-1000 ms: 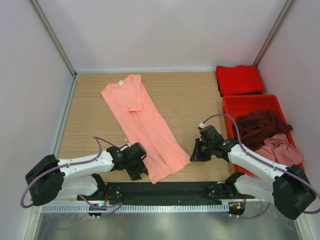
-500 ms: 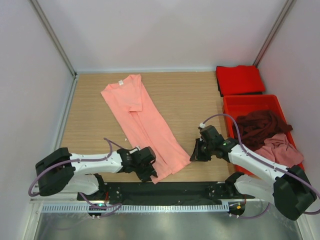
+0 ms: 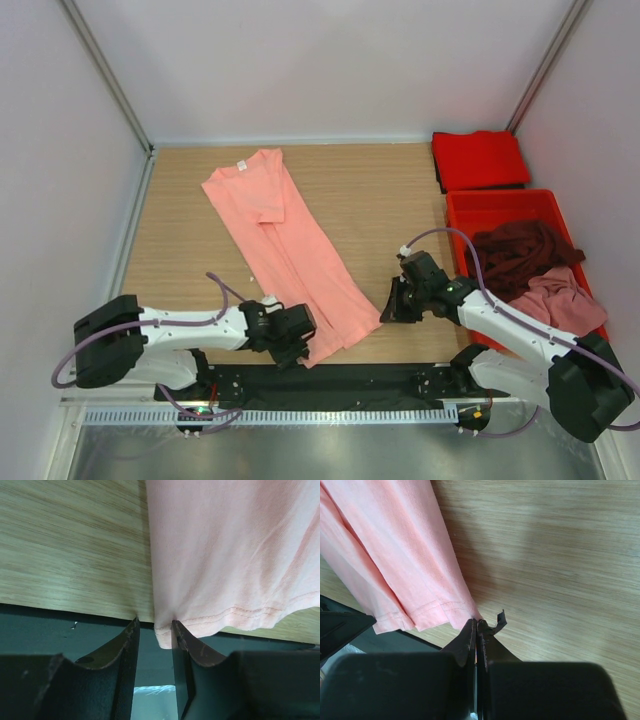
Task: Fold and stack the t-shirts
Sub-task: Fold the tshirt
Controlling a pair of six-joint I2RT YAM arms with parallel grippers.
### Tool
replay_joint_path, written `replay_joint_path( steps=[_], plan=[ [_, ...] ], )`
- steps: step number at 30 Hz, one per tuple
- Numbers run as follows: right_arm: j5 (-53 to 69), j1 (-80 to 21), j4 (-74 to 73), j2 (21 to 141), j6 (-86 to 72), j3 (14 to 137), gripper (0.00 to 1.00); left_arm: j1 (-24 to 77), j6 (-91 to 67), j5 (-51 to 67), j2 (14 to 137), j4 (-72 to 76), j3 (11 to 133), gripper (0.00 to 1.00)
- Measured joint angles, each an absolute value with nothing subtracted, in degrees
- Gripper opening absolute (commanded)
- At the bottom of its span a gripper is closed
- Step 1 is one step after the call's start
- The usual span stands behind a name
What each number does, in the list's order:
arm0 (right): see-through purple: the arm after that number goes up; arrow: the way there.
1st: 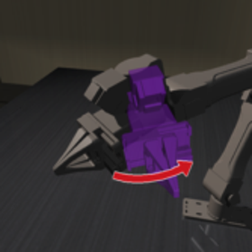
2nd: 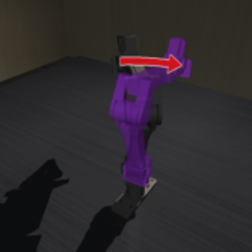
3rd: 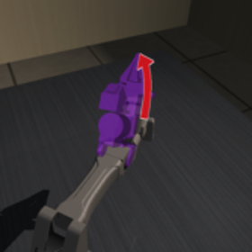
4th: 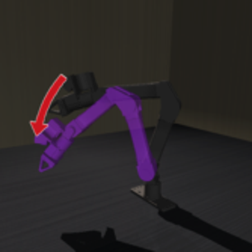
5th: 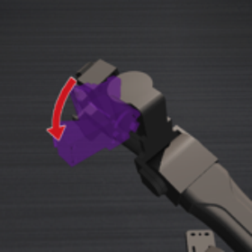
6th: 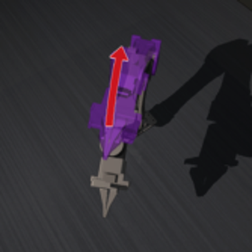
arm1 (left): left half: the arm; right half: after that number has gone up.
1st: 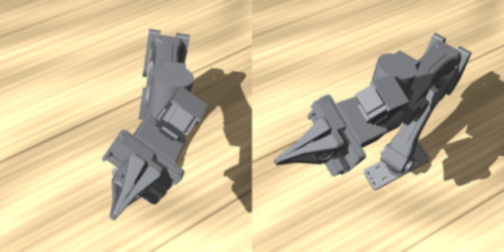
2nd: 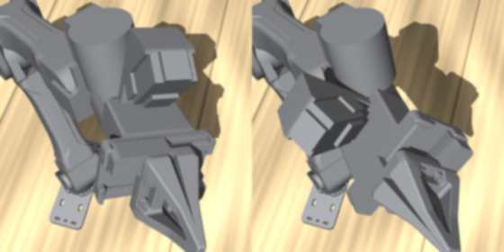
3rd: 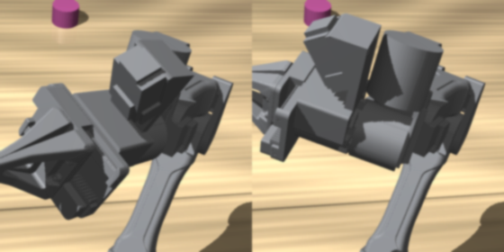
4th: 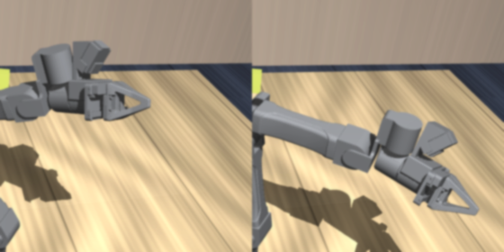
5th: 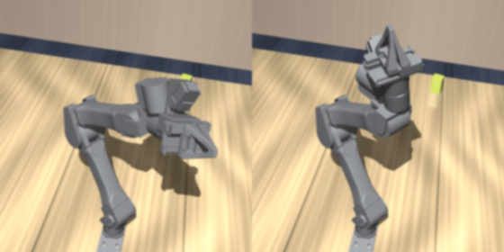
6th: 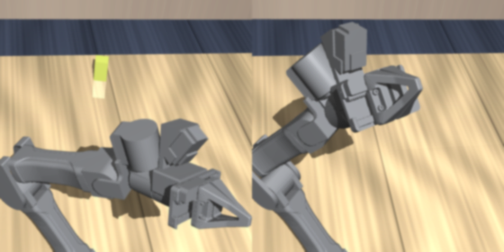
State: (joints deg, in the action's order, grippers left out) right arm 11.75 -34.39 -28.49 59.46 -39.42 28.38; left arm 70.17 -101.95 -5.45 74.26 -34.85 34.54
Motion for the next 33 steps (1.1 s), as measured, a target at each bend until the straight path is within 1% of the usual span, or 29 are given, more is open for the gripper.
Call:
replay_joint_path(
  steps=[4, 6, 7, 8, 10, 16, 21, 25, 29, 33],
  plan=[
    [11.8, -34.4, -28.5, 59.5, -39.4, 28.4, 0.01, 71.0, -102.3, -6.6, 75.0, -35.8, 35.3, 0.30],
    [11.8, -34.4, -28.5, 59.3, -39.4, 28.3, 0.01, 71.5, -102.3, -7.0, 76.2, -35.9, 36.2, 0.24],
    [11.8, -34.4, -28.5, 59.1, -39.4, 28.3, 0.01, 71.7, -102.3, -7.0, 76.9, -35.9, 36.7, 0.21],
    [11.8, -34.4, -28.5, 59.0, -39.4, 28.3, 0.01, 71.9, -102.3, -7.0, 77.5, -36.0, 37.0, 0.09],
    [11.8, -34.4, -28.6, 58.6, -39.4, 28.3, 0.01, 72.2, -102.5, -6.9, 78.5, -35.8, 37.6, 0.01],
    [11.3, -34.5, -29.6, 57.8, -39.4, 28.4, 0.01, 72.7, -103.4, -6.7, 77.7, -35.6, 37.1, 0.01],
    [9.8, -36.2, -31.9, 56.8, -39.6, 29.6, 0.01, 72.9, -104.7, -6.6, 70.9, -36.1, 33.1, 0.00],
    [8.1, -38.5, -32.6, 57.4, -39.6, 32.1, 0.01, 72.5, -104.7, -7.0, 66.9, -37.0, 32.6, 0.00],
    [6.8, -39.1, -33.4, 61.7, -39.2, 36.1, 0.01, 68.2, -102.8, -6.4, 63.6, -37.0, 32.3, 0.00],
    [4.9, -39.2, -34.8, 66.9, -37.8, 42.0, 0.01, 60.9, -98.4, -6.0, 59.5, -38.0, 32.3, 0.00]
  ],
)
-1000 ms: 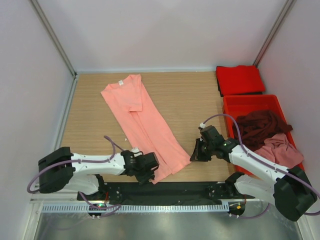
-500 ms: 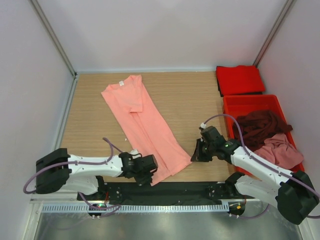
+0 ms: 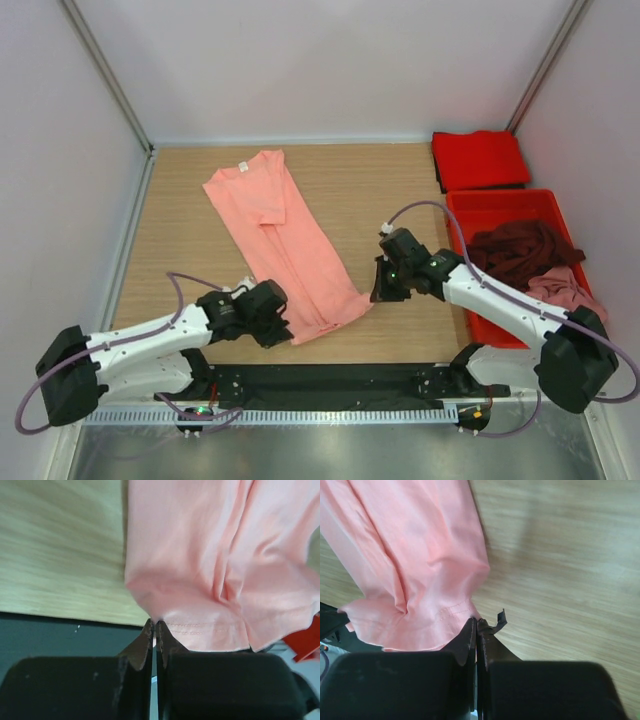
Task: Fold and stack the t-shirts
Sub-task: Fold the tshirt
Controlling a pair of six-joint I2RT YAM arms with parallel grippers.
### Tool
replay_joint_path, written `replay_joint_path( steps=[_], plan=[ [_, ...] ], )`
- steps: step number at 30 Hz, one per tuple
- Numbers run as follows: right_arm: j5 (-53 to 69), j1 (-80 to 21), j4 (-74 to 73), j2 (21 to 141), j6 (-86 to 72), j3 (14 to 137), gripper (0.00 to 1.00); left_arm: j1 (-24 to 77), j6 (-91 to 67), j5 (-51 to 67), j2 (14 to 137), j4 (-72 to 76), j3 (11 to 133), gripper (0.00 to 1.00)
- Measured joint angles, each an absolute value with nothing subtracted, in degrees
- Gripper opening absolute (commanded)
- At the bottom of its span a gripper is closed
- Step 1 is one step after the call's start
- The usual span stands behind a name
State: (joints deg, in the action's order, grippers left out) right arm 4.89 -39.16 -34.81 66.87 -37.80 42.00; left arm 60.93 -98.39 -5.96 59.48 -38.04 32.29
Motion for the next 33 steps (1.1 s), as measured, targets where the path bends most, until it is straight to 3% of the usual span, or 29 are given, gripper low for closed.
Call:
replay_joint_path(
  steps=[8, 21, 33],
  plan=[
    [1.2, -39.2, -36.9, 82.7, -31.8, 63.3, 0.01, 37.6, -82.0, -2.1, 61.3, -42.2, 39.3, 0.00],
    [1.0, -37.4, -43.2, 113.8, -19.0, 104.2, 0.01, 12.2, -61.7, 4.1, 73.8, -44.6, 52.6, 0.00],
    [5.8, -34.7, -45.8, 130.2, -13.7, 124.3, 0.01, 1.9, -56.2, 12.5, 88.9, -40.2, 61.0, 0.00]
  ],
)
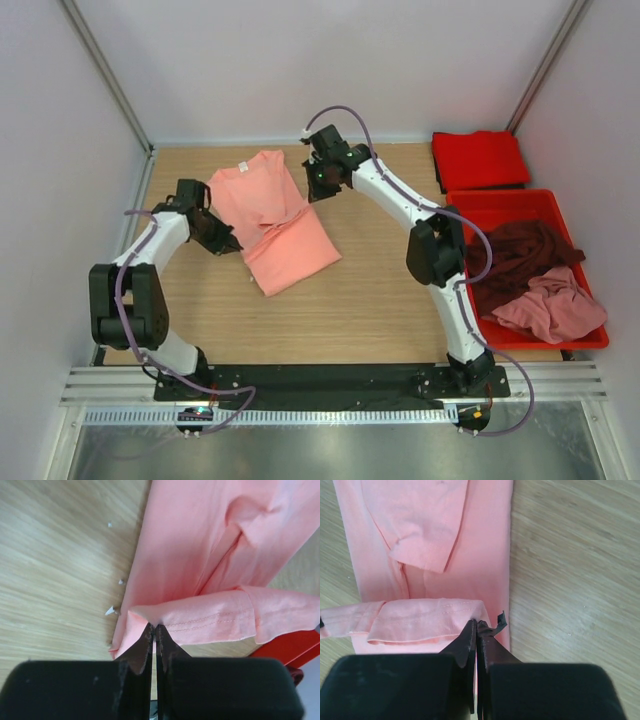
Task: Fold and stack the t-shirts
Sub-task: Fold the tshirt
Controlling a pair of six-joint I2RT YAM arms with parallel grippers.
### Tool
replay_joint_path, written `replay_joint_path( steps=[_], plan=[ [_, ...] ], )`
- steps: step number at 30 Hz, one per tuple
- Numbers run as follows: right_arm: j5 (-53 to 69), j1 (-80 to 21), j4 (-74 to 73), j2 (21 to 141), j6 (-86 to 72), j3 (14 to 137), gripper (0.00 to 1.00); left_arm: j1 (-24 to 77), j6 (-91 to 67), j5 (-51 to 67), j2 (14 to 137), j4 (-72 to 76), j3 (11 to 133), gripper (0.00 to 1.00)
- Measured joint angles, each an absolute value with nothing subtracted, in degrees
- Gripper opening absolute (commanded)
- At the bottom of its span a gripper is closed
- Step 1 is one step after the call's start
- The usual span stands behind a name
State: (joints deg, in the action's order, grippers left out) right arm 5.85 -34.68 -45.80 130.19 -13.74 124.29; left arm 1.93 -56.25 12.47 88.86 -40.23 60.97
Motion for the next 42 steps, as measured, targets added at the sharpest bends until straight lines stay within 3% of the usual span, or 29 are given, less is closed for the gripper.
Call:
replay_joint_path(
  steps=[25, 28, 31, 35, 37, 42],
  plan=[
    [16.1, -31.0, -30.0, 142.3, -15.6, 128.4, 0.02, -4.6, -53.8, 16.3, 106.1, -37.5, 73.4, 0.00],
    [16.5, -31.0, -28.6, 143.1, -16.2, 128.4, 0.08, -4.7, -53.5, 16.0, 107.7, -37.5, 74.3, 0.00],
    [16.8, -30.9, -27.2, 144.1, -16.9, 129.3, 0.13, -4.9, -53.4, 15.5, 109.1, -37.8, 75.2, 0.10],
    [17.2, -30.6, -25.3, 144.8, -18.8, 130.3, 0.42, -5.8, -53.1, 13.8, 110.2, -39.2, 77.9, 0.20],
    [17.2, -30.4, -25.1, 144.8, -19.6, 130.6, 0.50, -6.5, -52.6, 11.7, 110.2, -40.8, 80.0, 0.23],
    [17.1, -29.5, -25.6, 143.4, -19.4, 129.1, 0.54, -6.7, -50.2, 3.7, 105.6, -43.5, 81.4, 0.31]
  ],
)
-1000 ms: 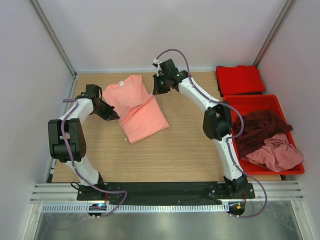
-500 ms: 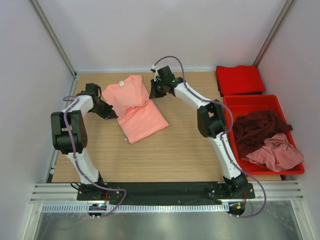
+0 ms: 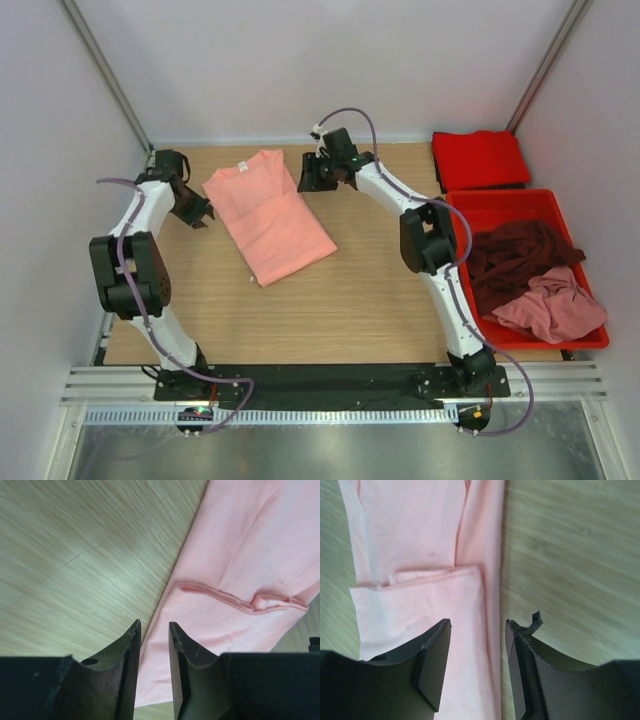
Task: Fold and stack the t-shirts
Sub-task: Fold the tshirt
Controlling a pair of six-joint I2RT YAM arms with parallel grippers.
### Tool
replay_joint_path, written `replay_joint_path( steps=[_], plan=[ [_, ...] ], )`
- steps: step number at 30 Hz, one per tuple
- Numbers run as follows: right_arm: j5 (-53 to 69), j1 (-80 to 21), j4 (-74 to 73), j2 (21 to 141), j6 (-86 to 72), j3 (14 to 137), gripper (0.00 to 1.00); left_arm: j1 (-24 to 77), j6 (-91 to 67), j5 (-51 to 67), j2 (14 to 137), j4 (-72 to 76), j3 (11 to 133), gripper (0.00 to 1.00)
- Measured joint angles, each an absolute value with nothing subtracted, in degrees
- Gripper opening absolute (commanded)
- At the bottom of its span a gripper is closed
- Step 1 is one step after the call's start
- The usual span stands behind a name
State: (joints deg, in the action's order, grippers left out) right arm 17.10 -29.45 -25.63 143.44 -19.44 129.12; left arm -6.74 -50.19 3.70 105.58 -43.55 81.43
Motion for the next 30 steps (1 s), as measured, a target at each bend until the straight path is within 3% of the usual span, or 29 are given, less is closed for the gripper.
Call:
replay_joint_path(
  steps=[8, 13, 23, 30],
  plan=[
    [18.8, -28.7, -31.7, 131.5, -13.3, 113.5, 0.53, 3.5, -45.3, 3.8, 91.3, -40.8, 72.2, 0.36],
    [20.2, -28.8, -34.2, 129.2, -9.5, 109.4, 0.50, 9.6, -44.7, 7.9, 95.1, -38.6, 68.8, 0.35],
    [21.2, -28.8, -34.3, 127.3, -7.2, 98.3, 0.51, 11.3, -44.6, 9.0, 98.7, -36.4, 62.9, 0.36],
    [21.8, -28.8, -30.6, 122.7, -8.8, 90.0, 0.39, 11.3, -42.7, 5.4, 100.1, -38.9, 63.5, 0.36]
  ],
)
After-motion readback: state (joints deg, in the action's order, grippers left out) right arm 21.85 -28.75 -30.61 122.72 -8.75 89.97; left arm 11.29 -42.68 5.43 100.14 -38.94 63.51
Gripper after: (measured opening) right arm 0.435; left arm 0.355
